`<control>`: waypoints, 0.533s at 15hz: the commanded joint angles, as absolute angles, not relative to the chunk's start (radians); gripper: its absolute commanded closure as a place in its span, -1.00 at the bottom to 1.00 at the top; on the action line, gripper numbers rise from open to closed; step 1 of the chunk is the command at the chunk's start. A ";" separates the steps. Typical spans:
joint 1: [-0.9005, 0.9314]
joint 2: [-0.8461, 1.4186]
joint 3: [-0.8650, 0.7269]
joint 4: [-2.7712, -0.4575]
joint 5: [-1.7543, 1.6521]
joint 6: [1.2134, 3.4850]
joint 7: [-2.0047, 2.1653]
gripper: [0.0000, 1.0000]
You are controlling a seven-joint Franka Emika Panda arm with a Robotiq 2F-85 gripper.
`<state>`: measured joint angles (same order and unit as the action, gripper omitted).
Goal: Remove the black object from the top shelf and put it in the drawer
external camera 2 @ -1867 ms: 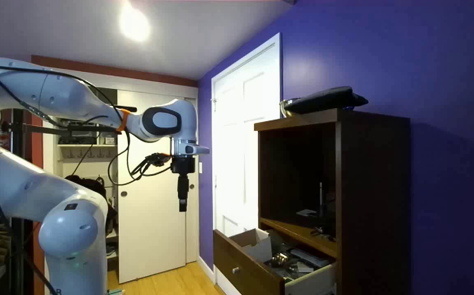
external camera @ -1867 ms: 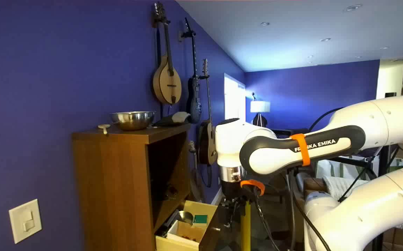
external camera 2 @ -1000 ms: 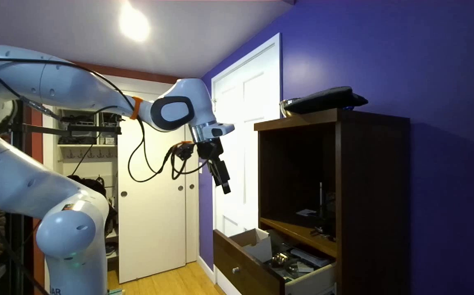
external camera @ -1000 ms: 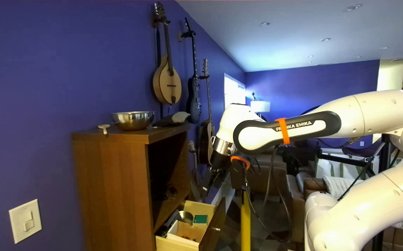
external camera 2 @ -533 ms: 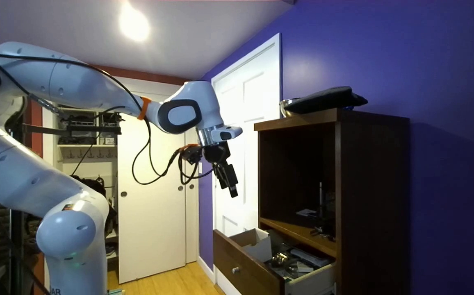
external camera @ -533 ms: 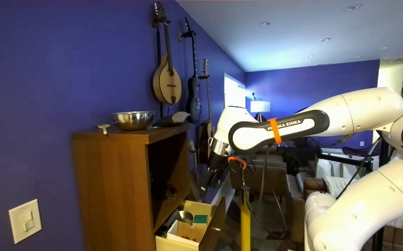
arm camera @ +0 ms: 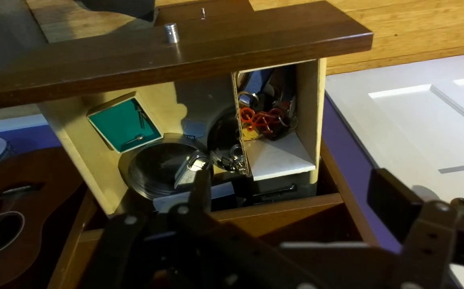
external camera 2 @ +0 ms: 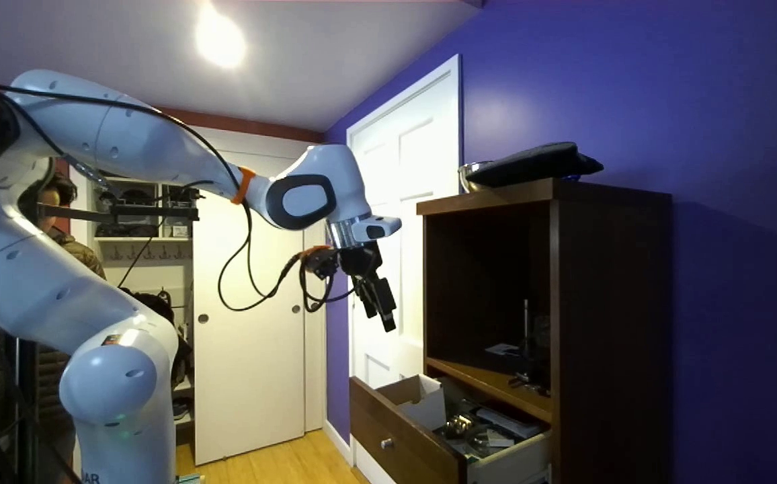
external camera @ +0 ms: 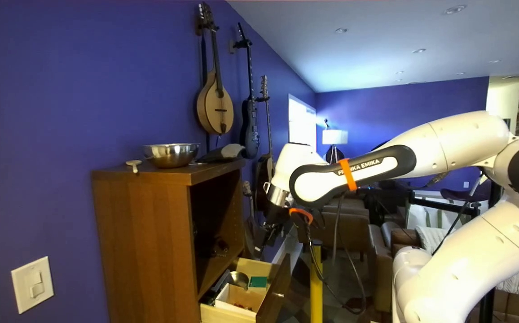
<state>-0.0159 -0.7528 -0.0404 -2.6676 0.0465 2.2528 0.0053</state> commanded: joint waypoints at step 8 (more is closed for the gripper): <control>0.027 -0.205 -0.196 -2.484 0.104 2.794 -0.311 -1.00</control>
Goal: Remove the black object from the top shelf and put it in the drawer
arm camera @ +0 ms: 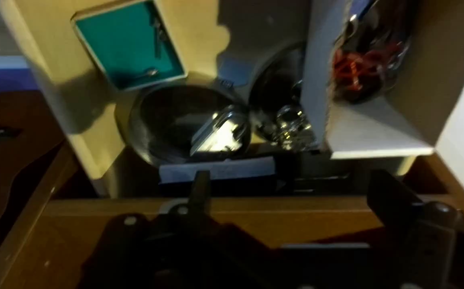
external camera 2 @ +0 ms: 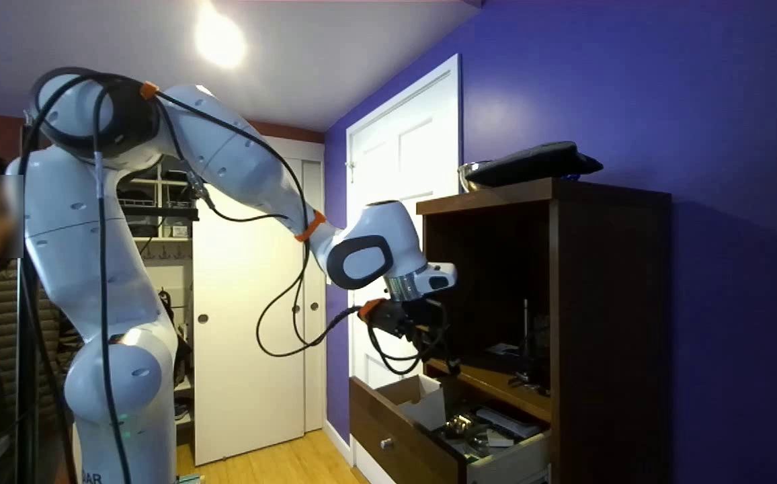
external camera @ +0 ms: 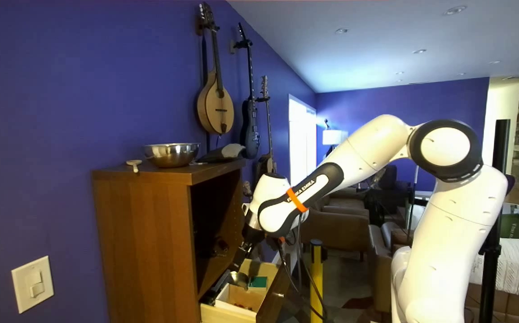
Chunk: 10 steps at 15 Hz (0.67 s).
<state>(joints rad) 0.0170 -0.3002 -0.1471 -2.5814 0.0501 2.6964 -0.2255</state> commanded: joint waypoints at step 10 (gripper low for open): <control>0.065 -0.114 -0.259 -2.408 0.311 2.783 -0.428 -1.00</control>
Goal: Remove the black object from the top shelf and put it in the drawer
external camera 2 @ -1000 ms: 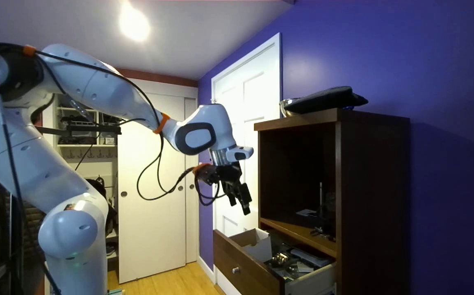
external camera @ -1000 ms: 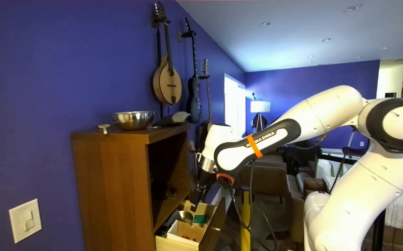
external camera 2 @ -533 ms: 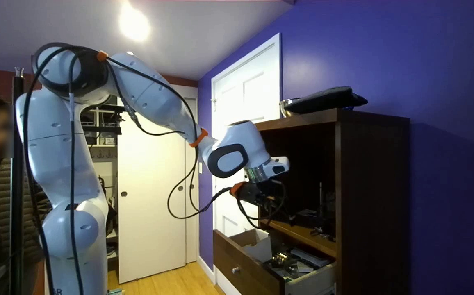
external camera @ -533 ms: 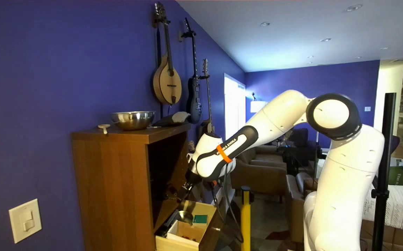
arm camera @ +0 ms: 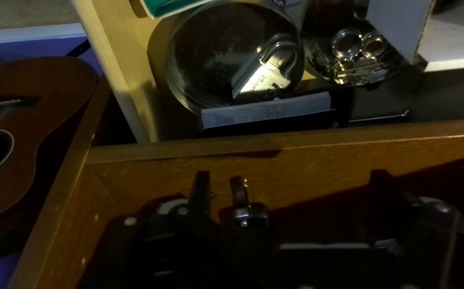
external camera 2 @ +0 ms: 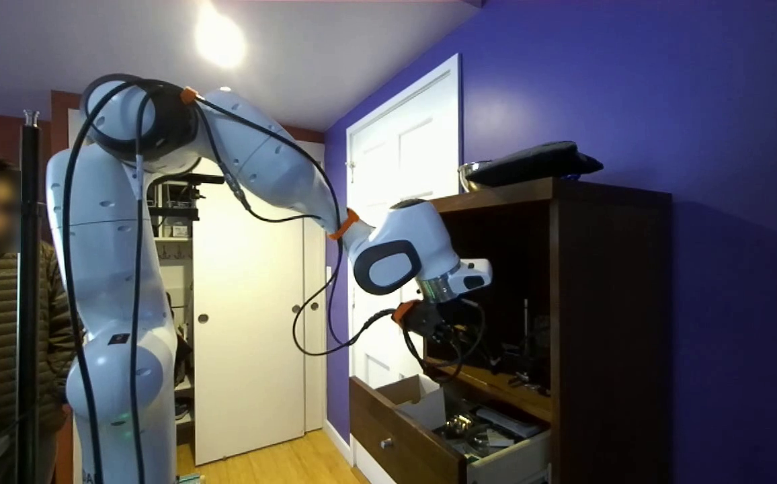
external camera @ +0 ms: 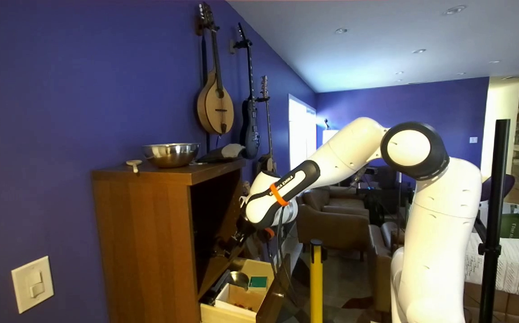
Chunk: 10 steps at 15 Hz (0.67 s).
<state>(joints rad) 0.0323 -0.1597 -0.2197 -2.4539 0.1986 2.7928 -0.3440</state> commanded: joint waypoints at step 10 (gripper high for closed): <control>0.092 -0.012 -0.277 -2.319 0.598 2.750 -0.676 -0.74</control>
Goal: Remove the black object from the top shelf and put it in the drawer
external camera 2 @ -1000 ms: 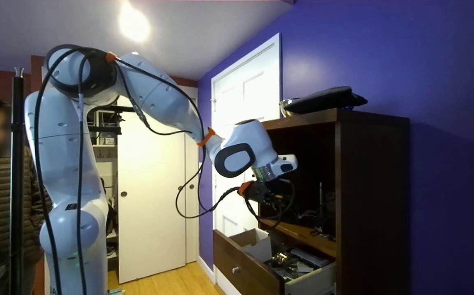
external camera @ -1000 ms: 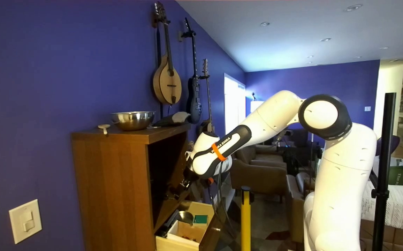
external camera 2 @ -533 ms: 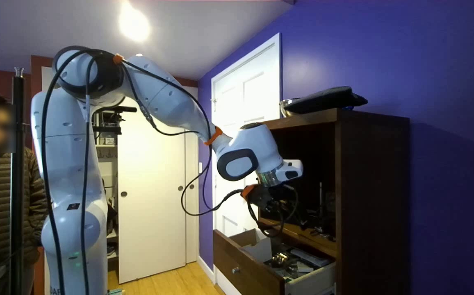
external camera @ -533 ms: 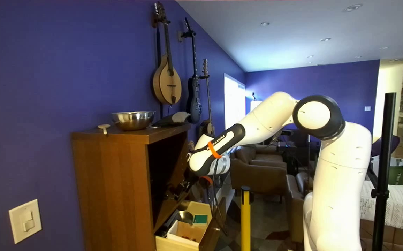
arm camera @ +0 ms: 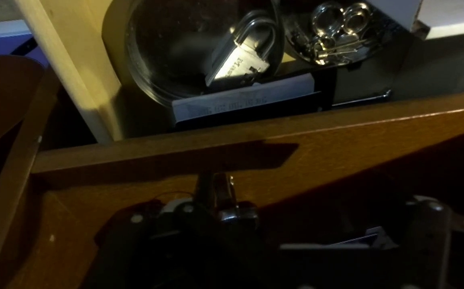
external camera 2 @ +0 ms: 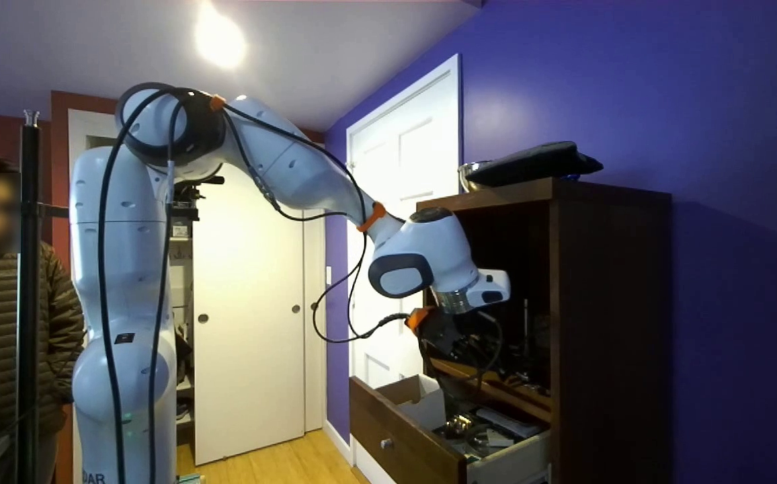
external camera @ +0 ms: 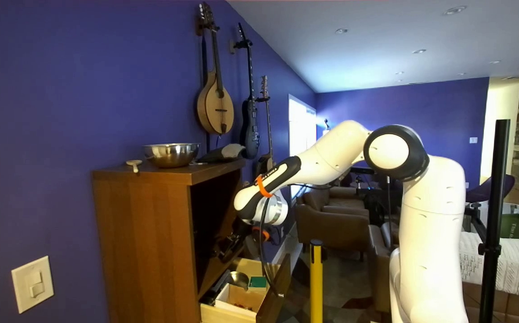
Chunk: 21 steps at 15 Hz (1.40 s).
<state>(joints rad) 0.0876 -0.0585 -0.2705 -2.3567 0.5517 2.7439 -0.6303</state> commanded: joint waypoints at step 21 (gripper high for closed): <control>0.083 0.007 -0.259 -2.301 0.671 2.876 -0.727 1.00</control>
<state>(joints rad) 0.0860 0.0400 -0.2625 -2.2985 0.6281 2.8799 -0.6865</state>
